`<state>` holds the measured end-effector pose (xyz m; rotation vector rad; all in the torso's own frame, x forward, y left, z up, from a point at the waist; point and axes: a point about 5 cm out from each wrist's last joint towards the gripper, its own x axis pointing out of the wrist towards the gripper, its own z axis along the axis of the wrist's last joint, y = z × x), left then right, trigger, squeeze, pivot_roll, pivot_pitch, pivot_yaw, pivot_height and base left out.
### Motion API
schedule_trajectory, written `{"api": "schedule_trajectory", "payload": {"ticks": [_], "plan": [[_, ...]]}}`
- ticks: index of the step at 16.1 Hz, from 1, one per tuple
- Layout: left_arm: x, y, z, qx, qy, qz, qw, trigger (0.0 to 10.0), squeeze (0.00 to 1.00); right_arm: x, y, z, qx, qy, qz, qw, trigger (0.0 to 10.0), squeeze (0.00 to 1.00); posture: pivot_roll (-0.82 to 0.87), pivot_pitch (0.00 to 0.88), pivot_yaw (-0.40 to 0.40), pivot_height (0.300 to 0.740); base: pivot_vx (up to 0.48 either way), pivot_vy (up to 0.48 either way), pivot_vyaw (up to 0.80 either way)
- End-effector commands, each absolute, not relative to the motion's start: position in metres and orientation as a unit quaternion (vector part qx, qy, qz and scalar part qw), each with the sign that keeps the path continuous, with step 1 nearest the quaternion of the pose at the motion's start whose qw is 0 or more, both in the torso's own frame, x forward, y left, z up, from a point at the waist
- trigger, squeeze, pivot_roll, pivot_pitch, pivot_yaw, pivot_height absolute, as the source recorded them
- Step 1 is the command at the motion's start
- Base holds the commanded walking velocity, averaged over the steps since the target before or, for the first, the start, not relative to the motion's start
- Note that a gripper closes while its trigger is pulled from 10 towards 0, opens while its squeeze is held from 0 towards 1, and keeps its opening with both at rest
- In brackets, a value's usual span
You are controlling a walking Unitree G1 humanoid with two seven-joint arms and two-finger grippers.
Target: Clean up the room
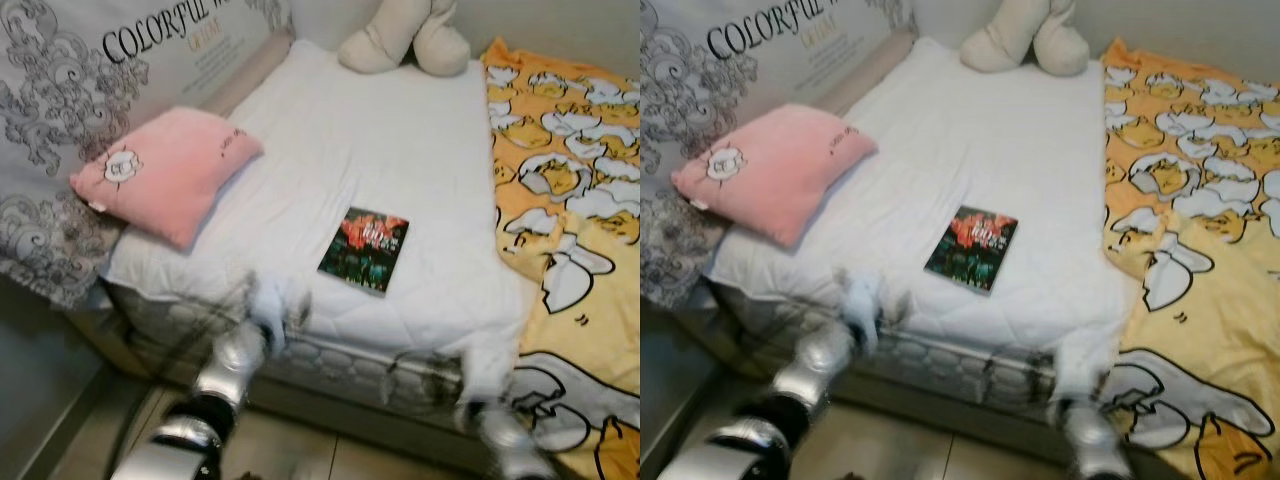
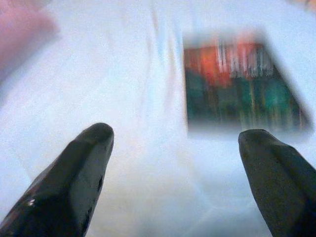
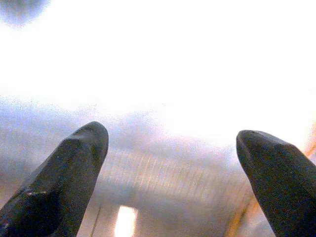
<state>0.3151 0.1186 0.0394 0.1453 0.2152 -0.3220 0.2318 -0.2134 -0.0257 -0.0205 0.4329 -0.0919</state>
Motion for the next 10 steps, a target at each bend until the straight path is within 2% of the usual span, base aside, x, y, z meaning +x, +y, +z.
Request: {"api": "schedule_trajectory", "payload": {"ticks": [1, 2, 4, 5, 7, 10], "plan": [[0.314, 0.124, 0.057, 0.038, 0.054, -0.148, 0.987, 10.0, 0.0, 0.235, -0.215, 0.009, -0.022, 0.118, -0.065, 0.991, 10.0, 0.0, 0.03, 0.0, -0.016, 0.74, 0.0, 0.0, 0.0], [0.313, 0.126, 0.064, 0.029, 0.036, -0.143, 0.989, 10.0, 0.0, 0.233, -0.217, 0.019, -0.03, 0.093, -0.073, 0.993, 10.0, 0.0, 0.04, 0.0, -0.014, 0.74, 0.0, 0.0, 0.0], [0.306, 0.123, 0.102, 0.061, -0.079, -0.166, 0.981, 10.0, 0.0, 0.231, -0.207, 0.062, -0.01, -0.019, -0.091, 0.996, 10.0, 0.0, 0.05, 0.0, -0.022, 0.74, 0.0, 0.0, 0.0], [0.304, 0.123, 0.111, 0.057, -0.099, -0.172, 0.979, 10.0, 0.0, 0.233, -0.198, 0.066, -0.018, -0.027, -0.07, 0.997, 10.0, 0.0, 0.05, 0.0, -0.025, 0.74, 0.0, 0.0, 0.0], [0.308, 0.127, 0.11, 0.006, -0.07, -0.177, 0.982, 10.0, 0.0, 0.236, -0.188, 0.06, -0.039, -0.001, -0.055, 0.998, 10.0, 0.0, 0.06, 0.0, -0.027, 0.74, 0.0, 0.0, 0.0], [0.309, 0.116, 0.106, 0.003, -0.033, -0.186, 0.982, 10.0, 0.0, 0.248, -0.176, 0.066, -0.019, 0.02, -0.046, 0.999, 10.0, 0.0, 0.05, 0.0, -0.024, 0.74, 0.0, 0.464, -0.65]]}}
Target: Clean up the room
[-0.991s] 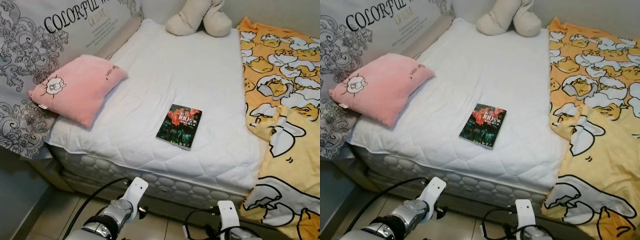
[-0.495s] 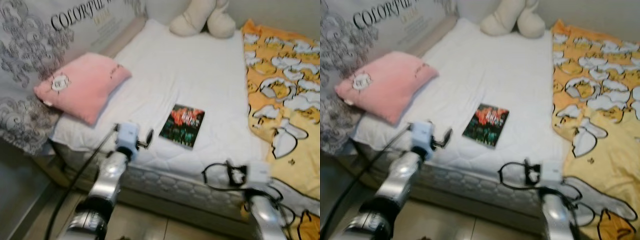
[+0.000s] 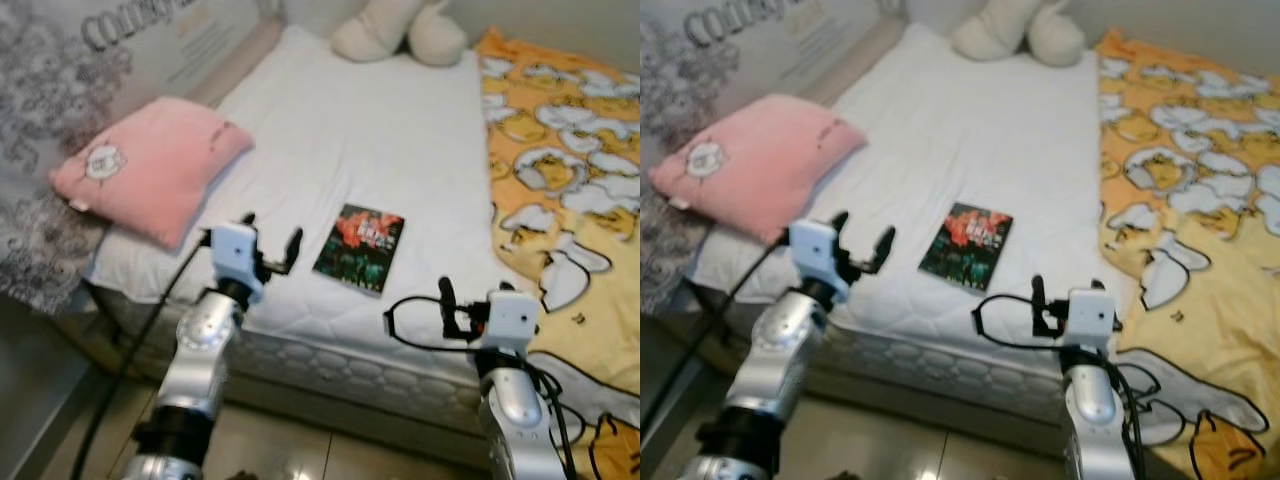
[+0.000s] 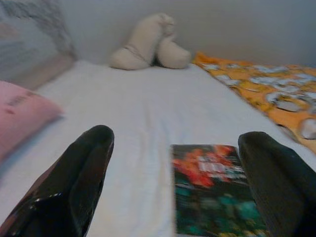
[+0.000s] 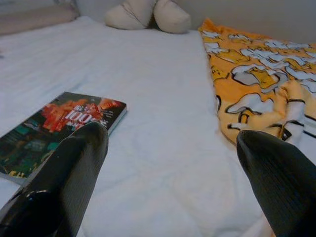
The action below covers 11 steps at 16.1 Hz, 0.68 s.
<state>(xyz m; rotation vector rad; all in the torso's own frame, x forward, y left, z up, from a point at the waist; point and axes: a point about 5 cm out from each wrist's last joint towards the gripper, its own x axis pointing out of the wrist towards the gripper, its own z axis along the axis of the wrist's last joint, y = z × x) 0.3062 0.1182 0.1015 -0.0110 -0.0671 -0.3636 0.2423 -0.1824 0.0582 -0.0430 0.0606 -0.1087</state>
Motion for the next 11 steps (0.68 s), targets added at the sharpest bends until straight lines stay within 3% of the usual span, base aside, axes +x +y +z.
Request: {"api": "schedule_trajectory", "payload": {"ticks": [1, 4, 8, 11], "plan": [[0.311, 0.114, 0.098, 0.008, -0.007, -0.177, 0.984, 10.0, 0.0, 0.249, -0.173, 0.064, -0.023, 0.022, -0.04, 0.999, 10.0, 0.0, 0.04, 0.0, -0.023, 0.74, 0.0, 0.48, -0.66], [0.314, 0.119, 0.093, -0.014, 0.011, -0.146, 0.989, 10.0, 0.0, 0.247, -0.169, 0.06, -0.015, 0.033, -0.022, 0.999, 10.0, 0.0, 0.03, 0.0, -0.017, 0.74, 0.0, 0.0, -0.71], [0.319, 0.113, 0.097, 0.012, 0.008, -0.16, 0.987, 10.0, 0.0, 0.256, -0.164, 0.065, -0.018, 0.03, -0.009, 0.999, 10.0, 0.0, 0.03, 0.0, -0.009, 0.74, 0.48, 0.0, 0.0], [0.325, 0.104, 0.095, 0.018, 0.018, -0.169, 0.985, 10.0, 0.0, 0.259, -0.163, 0.062, -0.025, 0.037, -0.001, 0.999, 10.0, 0.0, 0.03, 0.0, -0.005, 0.74, 0.48, 0.0, -0.7]]}}
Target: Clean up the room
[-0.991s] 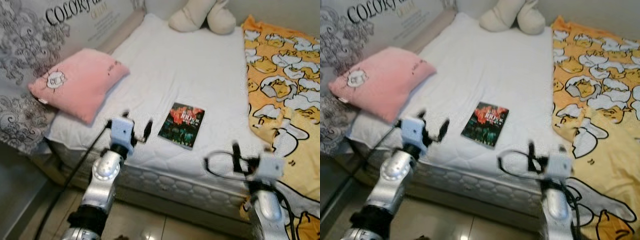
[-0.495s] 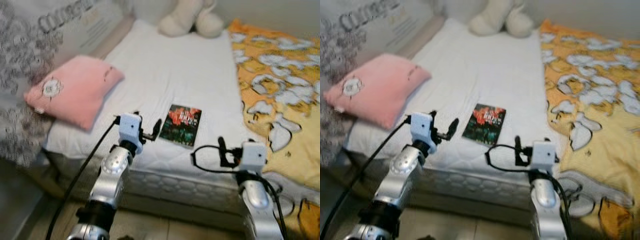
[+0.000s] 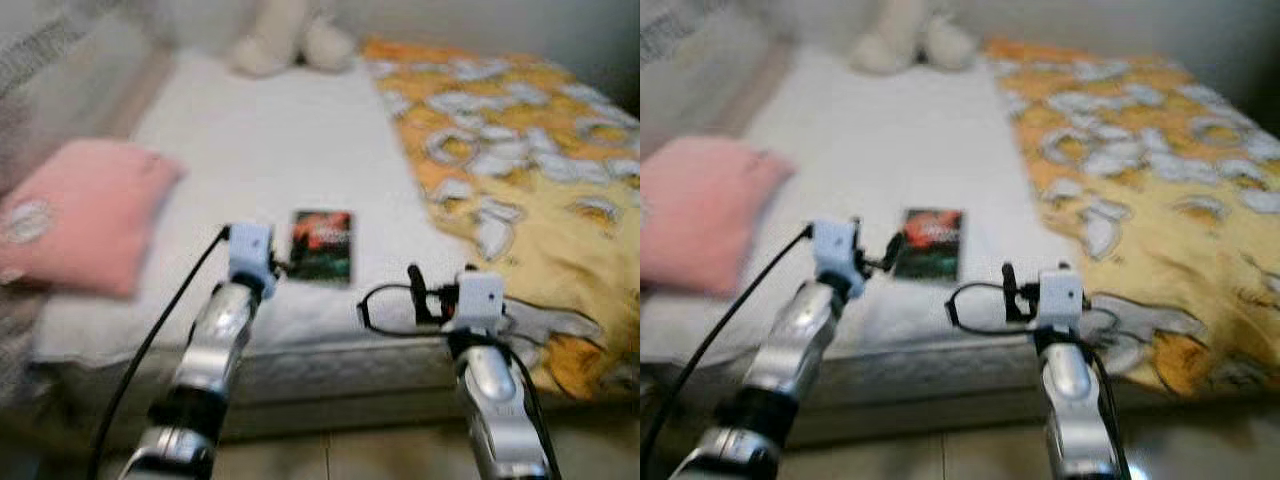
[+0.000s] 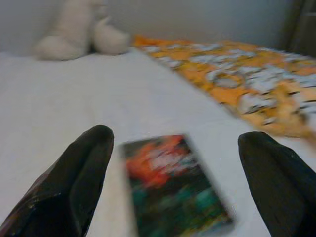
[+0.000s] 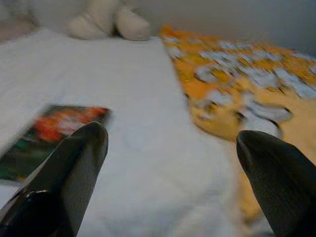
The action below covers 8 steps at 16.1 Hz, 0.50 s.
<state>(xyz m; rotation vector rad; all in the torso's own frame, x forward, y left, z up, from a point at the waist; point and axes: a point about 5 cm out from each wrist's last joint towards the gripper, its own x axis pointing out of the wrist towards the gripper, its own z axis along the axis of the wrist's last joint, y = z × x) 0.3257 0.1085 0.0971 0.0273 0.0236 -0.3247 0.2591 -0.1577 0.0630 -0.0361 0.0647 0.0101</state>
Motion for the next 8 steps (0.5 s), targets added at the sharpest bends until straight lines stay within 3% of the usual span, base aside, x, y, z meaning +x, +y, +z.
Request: {"api": "schedule_trajectory", "payload": {"ticks": [1, 3, 8], "plan": [[0.329, 0.1, 0.093, 0.028, 0.027, -0.167, 0.985, 10.0, 0.0, 0.258, -0.165, 0.058, -0.027, 0.044, 0.0, 0.999, 10.0, 0.0, 0.03, 0.0, -0.002, 0.74, 0.48, 0.0, -0.69], [0.337, 0.095, 0.096, 0.033, 0.036, -0.148, 0.988, 10.0, 0.0, 0.257, -0.165, 0.053, -0.03, 0.054, 0.001, 0.998, 10.0, 0.0, 0.03, 0.0, -0.002, 0.74, 0.48, 0.0, -0.65], [0.354, 0.108, 0.097, 0.019, 0.063, -0.091, 0.994, 10.0, 0.0, 0.257, -0.169, 0.051, -0.034, 0.045, -0.005, 0.998, 10.0, 0.0, 0.0, 0.0, 0.017, 0.74, 0.476, 0.0, 0.0]]}}
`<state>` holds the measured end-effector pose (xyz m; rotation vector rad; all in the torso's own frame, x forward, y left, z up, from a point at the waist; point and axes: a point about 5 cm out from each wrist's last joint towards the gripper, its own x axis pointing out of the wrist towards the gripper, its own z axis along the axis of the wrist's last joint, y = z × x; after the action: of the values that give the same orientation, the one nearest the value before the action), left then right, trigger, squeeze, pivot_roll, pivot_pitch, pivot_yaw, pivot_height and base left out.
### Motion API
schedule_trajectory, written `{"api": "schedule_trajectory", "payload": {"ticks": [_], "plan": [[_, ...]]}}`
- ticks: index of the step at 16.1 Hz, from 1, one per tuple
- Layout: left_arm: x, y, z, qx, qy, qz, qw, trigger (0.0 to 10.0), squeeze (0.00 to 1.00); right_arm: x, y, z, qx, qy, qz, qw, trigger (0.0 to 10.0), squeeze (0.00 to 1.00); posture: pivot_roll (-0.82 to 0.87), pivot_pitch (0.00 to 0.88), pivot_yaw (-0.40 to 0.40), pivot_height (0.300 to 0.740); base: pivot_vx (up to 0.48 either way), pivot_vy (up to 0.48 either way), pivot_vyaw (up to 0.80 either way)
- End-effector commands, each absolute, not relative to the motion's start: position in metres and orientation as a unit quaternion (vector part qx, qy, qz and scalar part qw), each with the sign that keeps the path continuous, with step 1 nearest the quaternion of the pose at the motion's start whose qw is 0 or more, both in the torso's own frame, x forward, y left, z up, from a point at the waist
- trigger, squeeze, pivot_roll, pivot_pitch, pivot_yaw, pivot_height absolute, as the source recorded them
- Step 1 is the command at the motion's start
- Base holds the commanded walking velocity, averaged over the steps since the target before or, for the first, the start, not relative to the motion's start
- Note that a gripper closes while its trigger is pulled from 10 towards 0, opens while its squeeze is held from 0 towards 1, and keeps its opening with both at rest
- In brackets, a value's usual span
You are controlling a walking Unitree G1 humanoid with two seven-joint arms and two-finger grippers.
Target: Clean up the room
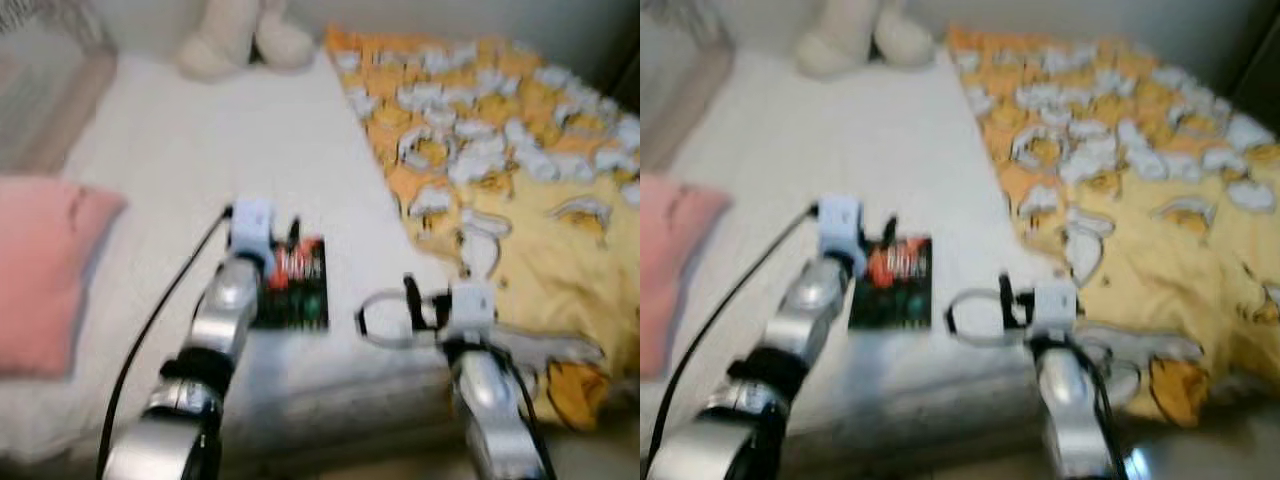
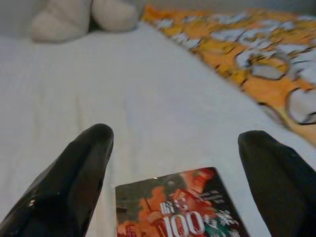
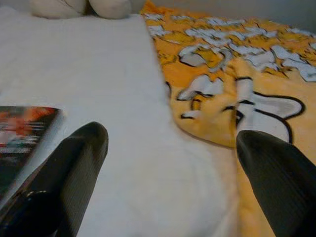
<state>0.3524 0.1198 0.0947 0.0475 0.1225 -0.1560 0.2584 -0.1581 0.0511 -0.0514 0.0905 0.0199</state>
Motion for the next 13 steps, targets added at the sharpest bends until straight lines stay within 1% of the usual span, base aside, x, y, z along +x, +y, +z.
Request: {"api": "schedule_trajectory", "payload": {"ticks": [1, 2, 3, 4, 5, 6, 8, 10, 12, 13], "plan": [[0.355, 0.111, 0.096, 0.012, 0.069, -0.082, 0.994, 10.0, 0.0, 0.256, -0.17, 0.05, -0.035, 0.046, -0.008, 0.998, 10.0, 0.0, -0.01, 0.0, 0.018, 0.74, 0.428, 0.0, 0.0], [0.355, 0.116, 0.091, 0.013, 0.082, -0.067, 0.994, 10.0, 0.0, 0.255, -0.173, 0.047, -0.034, 0.051, -0.012, 0.998, 10.0, 0.0, -0.01, 0.0, 0.019, 0.74, 0.285, 0.386, 0.0], [0.355, 0.117, 0.088, 0.018, 0.087, -0.063, 0.994, 10.0, 0.0, 0.253, -0.173, 0.045, -0.035, 0.053, -0.011, 0.998, 10.0, 0.0, -0.01, 0.0, 0.017, 0.74, 0.0, 0.45, 0.0], [0.355, 0.12, 0.08, 0.039, 0.111, -0.061, 0.991, 10.0, 0.0, 0.251, -0.173, 0.044, -0.034, 0.056, -0.009, 0.998, 10.0, 0.0, -0.02, 0.0, 0.01, 0.74, 0.0, 0.0, 0.0], [0.355, 0.122, 0.078, 0.044, 0.12, -0.058, 0.99, 10.0, 0.0, 0.249, -0.173, 0.043, -0.034, 0.057, -0.008, 0.998, 10.0, 0.0, -0.02, 0.0, 0.01, 0.74, 0.0, 0.0, 0.0], [0.352, 0.127, 0.064, 0.056, 0.169, -0.054, 0.982, 10.0, 0.0, 0.241, -0.172, 0.042, -0.031, 0.064, 0.0, 0.997, 10.0, 0.0, -0.03, 0.0, -0.014, 0.74, 0.0, 0.0, 0.0], [0.347, 0.126, 0.052, 0.058, 0.201, -0.065, 0.976, 10.0, 0.0, 0.225, -0.171, 0.04, -0.036, 0.074, 0.021, 0.996, 10.0, 0.0, -0.07, 0.0, -0.042, 0.74, 0.0, 0.0, 0.0], [0.342, 0.126, 0.045, 0.065, 0.214, -0.067, 0.972, 10.0, 0.0, 0.207, -0.175, 0.036, -0.047, 0.091, 0.035, 0.994, 10.0, 0.0, -0.1, 0.0, -0.068, 0.74, 0.0, 0.0, 0.0], [0.336, 0.132, 0.036, 0.076, 0.222, -0.046, 0.971, 10.0, 0.0, 0.181, -0.177, 0.032, -0.058, 0.119, 0.063, 0.989, 10.0, 0.0, -0.12, 0.028, -0.094, 0.74, 0.0, 0.0, 0.0], [0.335, 0.135, 0.034, 0.071, 0.224, -0.038, 0.971, 10.0, 0.0, 0.177, -0.174, 0.032, -0.059, 0.125, 0.081, 0.987, 10.0, 0.0, -0.14, 0.048, -0.104, 0.74, 0.0, 0.0, 0.0]]}}
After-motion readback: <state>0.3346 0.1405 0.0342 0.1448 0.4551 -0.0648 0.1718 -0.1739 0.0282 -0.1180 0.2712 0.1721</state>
